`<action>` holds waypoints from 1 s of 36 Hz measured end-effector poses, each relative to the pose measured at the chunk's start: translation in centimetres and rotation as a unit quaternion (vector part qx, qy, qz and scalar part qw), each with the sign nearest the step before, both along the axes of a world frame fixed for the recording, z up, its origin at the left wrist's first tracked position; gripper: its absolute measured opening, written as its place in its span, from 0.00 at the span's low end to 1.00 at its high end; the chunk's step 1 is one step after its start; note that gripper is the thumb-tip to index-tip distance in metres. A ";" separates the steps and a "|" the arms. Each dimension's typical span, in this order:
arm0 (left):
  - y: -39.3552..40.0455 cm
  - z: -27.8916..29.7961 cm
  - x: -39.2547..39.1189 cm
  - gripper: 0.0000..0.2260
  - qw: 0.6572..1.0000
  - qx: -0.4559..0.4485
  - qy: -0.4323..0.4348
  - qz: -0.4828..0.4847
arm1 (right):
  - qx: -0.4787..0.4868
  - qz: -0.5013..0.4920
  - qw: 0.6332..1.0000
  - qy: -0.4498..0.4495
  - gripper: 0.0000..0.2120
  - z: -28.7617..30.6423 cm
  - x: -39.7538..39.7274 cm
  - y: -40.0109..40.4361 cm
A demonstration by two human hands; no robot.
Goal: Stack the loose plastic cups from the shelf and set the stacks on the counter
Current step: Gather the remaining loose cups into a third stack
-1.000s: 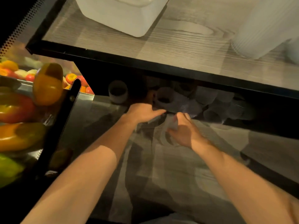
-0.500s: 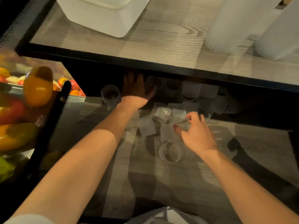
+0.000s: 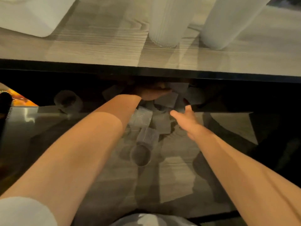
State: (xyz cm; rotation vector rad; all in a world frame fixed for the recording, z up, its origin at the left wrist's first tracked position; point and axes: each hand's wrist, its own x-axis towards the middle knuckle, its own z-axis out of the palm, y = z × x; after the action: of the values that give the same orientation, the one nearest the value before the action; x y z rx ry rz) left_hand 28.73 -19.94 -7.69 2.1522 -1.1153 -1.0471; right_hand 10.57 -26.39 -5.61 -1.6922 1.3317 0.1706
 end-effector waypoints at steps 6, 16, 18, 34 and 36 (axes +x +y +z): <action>3.0 1.2 -3.4 0.33 0.999 0.034 -0.034 -0.019 | 0.040 0.005 0.998 -0.042 0.39 -1.1 -2.2 0.5; 7.8 1.2 -8.0 0.40 0.989 0.031 -0.137 -0.049 | 0.051 0.079 0.995 -0.022 0.41 -1.3 -7.2 2.2; 8.5 1.0 -8.7 0.36 0.990 0.001 -0.137 -0.018 | 0.036 0.088 0.995 -0.010 0.43 -1.1 -7.9 2.4; 13.1 4.2 -13.3 0.19 0.963 -0.201 0.029 0.179 | -0.039 0.249 0.949 -0.191 0.34 5.2 -7.4 5.5; 15.0 3.0 -13.3 0.22 0.946 -0.160 -0.050 0.276 | -0.040 0.222 0.955 -0.190 0.33 4.8 -7.6 6.0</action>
State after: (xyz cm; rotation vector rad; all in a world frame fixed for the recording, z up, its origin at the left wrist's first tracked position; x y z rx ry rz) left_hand 15.42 -4.93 -4.72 2.0793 -0.6021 -0.4717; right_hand 3.01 -20.40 -0.82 -1.9578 0.6714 0.0438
